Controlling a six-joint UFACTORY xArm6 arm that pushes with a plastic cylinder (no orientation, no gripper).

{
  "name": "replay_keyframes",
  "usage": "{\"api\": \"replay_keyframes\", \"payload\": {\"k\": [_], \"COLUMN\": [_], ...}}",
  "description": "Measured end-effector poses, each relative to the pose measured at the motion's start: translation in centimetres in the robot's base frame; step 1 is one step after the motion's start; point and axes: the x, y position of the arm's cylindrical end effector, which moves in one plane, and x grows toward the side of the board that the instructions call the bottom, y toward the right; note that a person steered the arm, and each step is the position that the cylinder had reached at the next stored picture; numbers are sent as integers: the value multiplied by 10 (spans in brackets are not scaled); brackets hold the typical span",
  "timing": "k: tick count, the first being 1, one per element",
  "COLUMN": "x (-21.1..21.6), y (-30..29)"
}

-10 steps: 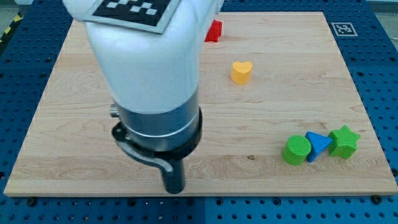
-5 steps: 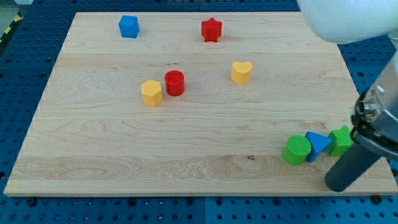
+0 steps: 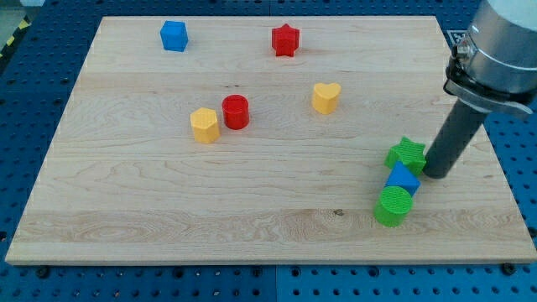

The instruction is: Push the green star towards the top right of the board

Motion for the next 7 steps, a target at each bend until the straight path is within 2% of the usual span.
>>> {"api": "replay_keyframes", "payload": {"k": [1, 2, 4, 5, 6, 7], "x": [34, 22, -86, -91, -50, -58], "y": [-5, -32, -49, -49, -49, -16]}}
